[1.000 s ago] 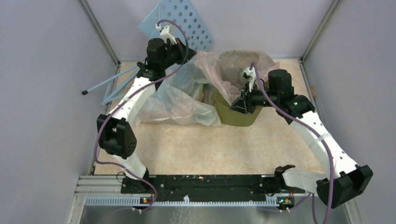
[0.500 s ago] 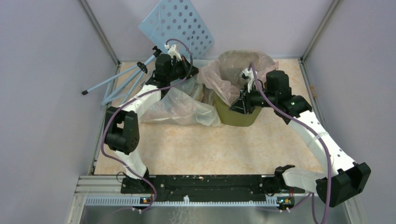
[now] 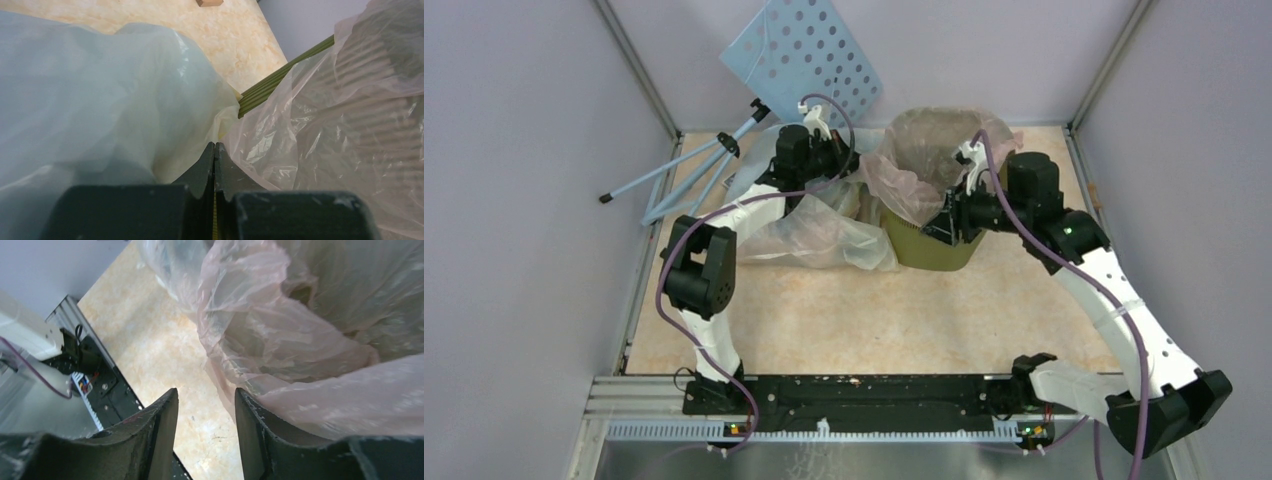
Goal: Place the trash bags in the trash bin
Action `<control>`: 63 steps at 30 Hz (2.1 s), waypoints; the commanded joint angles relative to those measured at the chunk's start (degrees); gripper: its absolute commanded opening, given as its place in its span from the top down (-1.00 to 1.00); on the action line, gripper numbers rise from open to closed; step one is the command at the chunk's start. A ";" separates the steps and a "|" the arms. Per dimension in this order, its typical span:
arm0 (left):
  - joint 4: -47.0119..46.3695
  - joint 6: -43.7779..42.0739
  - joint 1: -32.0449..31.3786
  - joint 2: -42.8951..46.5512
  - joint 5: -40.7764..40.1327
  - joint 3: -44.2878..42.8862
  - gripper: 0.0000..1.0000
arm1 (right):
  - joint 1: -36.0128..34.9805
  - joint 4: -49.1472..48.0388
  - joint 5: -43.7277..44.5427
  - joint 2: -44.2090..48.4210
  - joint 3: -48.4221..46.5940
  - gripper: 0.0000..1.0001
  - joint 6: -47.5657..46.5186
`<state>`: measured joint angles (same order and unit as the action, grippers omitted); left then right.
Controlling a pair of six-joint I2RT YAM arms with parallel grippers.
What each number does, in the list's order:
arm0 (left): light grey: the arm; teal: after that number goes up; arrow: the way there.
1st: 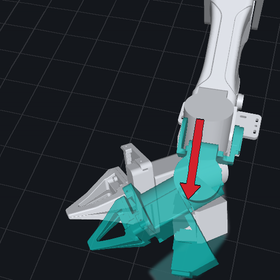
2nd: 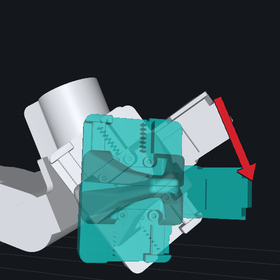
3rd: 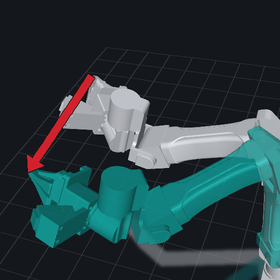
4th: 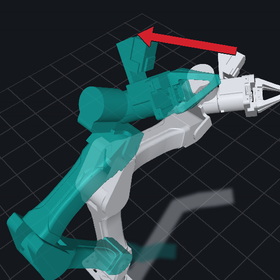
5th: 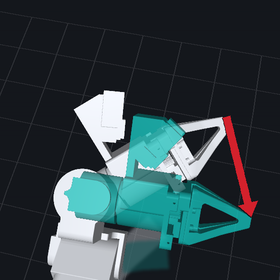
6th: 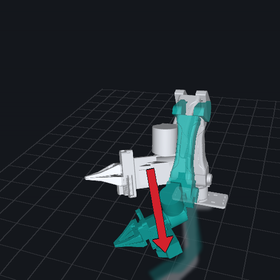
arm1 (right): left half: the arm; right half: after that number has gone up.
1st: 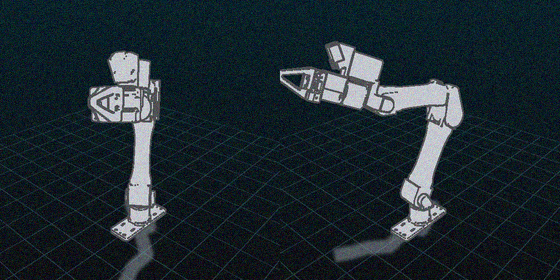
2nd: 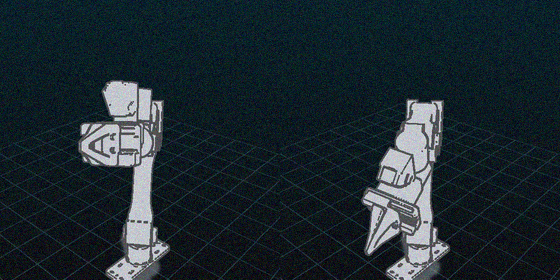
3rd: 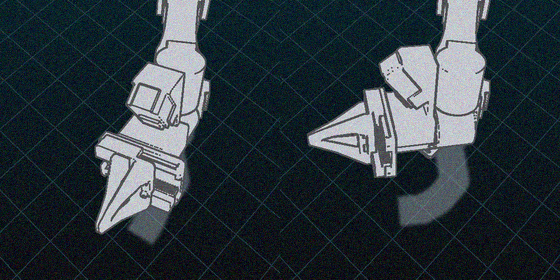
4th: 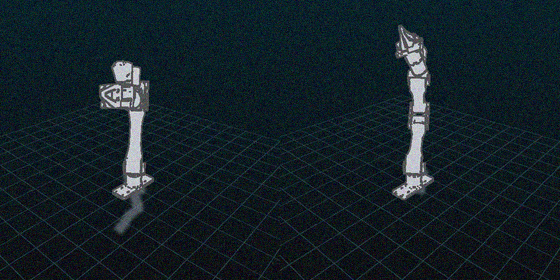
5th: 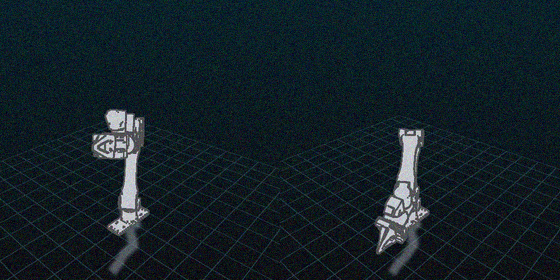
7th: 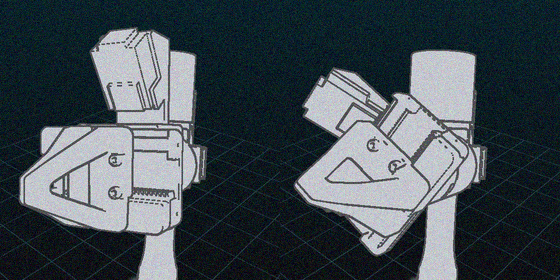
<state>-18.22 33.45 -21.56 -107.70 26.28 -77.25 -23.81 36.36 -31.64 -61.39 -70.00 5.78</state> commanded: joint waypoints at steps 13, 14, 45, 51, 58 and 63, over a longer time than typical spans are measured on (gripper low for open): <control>-7.10 -6.24 -2.78 1.58 -3.83 1.89 1.00 | 2.12 13.99 52.23 -1.77 -22.49 -0.24 24.75; -6.96 -6.91 -2.78 2.31 -4.55 2.19 1.00 | 3.66 14.03 51.37 -2.55 -23.28 -0.25 25.15; -6.75 -6.13 -3.52 4.53 -3.60 5.17 1.00 | 23.59 5.36 34.93 -6.46 -12.85 1.00 29.80; -7.89 -5.47 -5.23 4.34 -4.17 6.71 1.00 | 23.59 3.29 32.90 -1.17 -2.13 1.00 29.51; -8.70 -4.42 -6.52 3.34 -4.15 7.02 1.00 | 23.61 -0.59 31.90 -0.05 6.64 1.00 29.82; -9.63 -2.78 -6.59 2.34 -3.51 7.01 1.00 | 23.63 -4.94 29.09 -0.62 11.23 1.00 30.67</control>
<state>-24.01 29.08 -28.10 -106.24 22.61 -70.65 -0.58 36.10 -0.60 -62.59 -60.97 36.18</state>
